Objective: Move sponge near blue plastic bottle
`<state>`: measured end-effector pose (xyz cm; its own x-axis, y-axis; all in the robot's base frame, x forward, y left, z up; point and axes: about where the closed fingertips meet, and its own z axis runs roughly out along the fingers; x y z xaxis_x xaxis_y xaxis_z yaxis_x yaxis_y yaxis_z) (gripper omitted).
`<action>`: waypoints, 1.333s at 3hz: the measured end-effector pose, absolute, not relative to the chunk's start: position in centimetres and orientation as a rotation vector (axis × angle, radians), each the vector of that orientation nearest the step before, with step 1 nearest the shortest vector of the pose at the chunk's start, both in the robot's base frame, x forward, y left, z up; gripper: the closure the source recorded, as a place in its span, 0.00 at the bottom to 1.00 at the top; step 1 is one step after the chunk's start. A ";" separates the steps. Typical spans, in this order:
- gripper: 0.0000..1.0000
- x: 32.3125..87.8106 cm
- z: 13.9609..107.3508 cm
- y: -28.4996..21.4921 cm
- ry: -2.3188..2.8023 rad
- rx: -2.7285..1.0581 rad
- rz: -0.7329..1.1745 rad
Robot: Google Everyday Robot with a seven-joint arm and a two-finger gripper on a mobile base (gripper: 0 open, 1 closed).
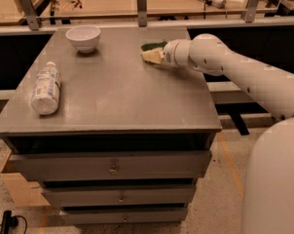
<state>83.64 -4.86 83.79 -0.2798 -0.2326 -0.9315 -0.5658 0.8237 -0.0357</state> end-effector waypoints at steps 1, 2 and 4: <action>0.88 82.5 85.1 -4.2 1.826 -0.698 0.424; 1.00 80.1 88.9 -1.6 1.719 -0.860 0.525; 1.00 74.3 92.1 2.8 1.586 -1.144 0.683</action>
Offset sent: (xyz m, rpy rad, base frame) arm -0.0976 0.0719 0.0890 -0.0087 -0.0652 0.6114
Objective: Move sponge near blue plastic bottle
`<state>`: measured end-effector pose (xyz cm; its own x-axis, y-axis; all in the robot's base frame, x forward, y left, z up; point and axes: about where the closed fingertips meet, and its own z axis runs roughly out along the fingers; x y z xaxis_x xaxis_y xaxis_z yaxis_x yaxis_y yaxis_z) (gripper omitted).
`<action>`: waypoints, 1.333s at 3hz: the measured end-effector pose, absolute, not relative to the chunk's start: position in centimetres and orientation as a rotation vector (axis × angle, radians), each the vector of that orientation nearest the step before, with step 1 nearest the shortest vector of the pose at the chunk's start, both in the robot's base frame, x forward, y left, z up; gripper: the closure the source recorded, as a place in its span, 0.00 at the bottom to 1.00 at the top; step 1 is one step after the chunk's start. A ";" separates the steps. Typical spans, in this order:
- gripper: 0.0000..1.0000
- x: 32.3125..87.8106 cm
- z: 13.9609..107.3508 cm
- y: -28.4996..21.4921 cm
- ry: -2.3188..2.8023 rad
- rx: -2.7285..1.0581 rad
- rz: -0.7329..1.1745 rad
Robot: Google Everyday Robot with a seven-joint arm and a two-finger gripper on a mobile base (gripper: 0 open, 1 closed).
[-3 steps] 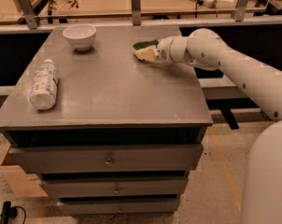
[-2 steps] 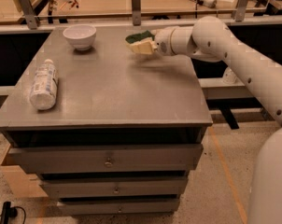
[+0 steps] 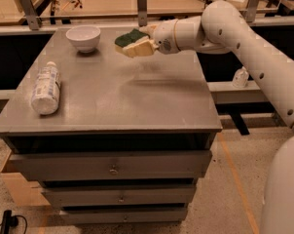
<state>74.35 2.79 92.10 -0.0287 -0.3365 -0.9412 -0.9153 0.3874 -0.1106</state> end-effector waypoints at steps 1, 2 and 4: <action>1.00 74.0 91.8 4.6 1.581 -1.134 0.727; 1.00 72.3 91.6 7.5 1.575 -1.185 0.777; 1.00 69.1 90.3 11.9 1.573 -1.301 0.750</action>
Offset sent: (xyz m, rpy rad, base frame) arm -0.0417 0.0749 -0.0057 0.0119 0.0699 0.1404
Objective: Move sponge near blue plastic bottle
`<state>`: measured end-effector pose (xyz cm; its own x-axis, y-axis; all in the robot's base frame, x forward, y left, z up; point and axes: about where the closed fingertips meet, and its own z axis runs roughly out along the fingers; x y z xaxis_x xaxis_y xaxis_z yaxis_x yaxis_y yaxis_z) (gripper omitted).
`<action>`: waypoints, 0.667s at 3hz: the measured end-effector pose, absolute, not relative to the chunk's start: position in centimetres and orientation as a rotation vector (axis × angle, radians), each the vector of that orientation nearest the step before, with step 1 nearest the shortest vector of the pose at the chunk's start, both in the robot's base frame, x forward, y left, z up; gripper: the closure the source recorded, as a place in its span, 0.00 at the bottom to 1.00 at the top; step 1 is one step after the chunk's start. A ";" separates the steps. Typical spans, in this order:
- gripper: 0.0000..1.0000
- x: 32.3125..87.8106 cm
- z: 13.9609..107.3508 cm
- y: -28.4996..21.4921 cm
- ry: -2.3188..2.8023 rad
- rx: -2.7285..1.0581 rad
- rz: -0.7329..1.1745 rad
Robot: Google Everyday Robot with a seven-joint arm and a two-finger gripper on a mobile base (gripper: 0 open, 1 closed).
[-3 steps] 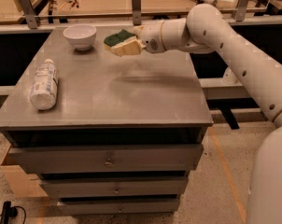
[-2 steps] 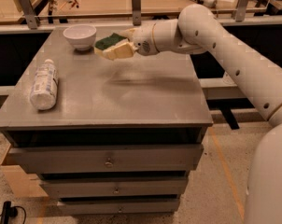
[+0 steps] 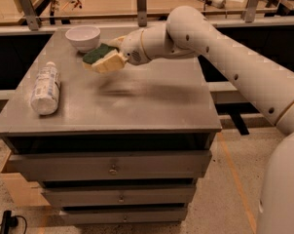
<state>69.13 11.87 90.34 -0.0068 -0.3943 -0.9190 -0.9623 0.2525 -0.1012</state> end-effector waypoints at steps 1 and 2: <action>1.00 68.4 89.4 14.6 1.546 -1.340 0.759; 0.82 68.5 88.2 16.5 1.553 -1.359 0.783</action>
Offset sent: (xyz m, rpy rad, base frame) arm -0.0023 0.0636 -0.0349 -0.0186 0.0295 0.0722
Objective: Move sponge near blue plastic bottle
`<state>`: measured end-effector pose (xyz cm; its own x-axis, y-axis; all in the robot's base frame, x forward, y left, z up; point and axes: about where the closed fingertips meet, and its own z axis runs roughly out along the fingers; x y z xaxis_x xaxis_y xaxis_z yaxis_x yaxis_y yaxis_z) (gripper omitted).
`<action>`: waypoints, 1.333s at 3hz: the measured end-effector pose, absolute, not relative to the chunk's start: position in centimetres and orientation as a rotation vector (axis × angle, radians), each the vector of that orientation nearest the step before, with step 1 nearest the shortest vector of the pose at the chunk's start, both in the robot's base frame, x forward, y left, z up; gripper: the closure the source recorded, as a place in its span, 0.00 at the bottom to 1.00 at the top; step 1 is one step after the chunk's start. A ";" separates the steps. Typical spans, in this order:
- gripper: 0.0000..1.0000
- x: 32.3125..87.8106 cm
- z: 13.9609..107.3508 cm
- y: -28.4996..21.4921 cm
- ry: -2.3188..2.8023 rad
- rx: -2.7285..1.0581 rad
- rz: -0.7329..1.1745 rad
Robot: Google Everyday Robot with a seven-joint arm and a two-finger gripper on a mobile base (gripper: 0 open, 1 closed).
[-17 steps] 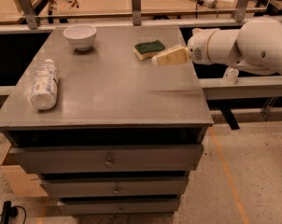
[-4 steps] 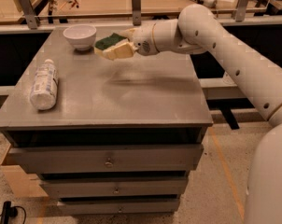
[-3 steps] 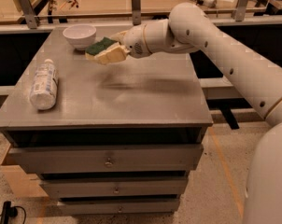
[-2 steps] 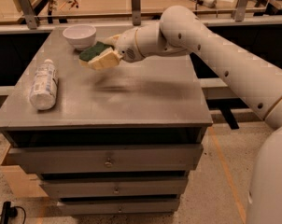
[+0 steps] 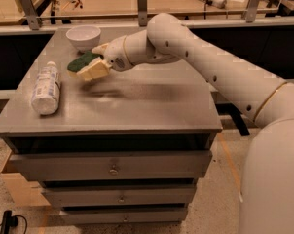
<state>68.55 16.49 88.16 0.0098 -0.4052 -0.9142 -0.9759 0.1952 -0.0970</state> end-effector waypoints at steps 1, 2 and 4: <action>0.58 68.6 87.1 17.8 1.570 -1.381 0.800; 0.36 68.7 86.5 18.3 1.592 -1.385 0.790; 0.00 69.6 86.9 17.6 1.631 -1.364 0.721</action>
Offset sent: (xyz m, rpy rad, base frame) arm 0.0053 0.0177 -0.0226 -0.0580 0.0382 -0.0111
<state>69.65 17.57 86.93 -0.0244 -0.4658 -0.8845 -0.9678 0.2329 -0.0959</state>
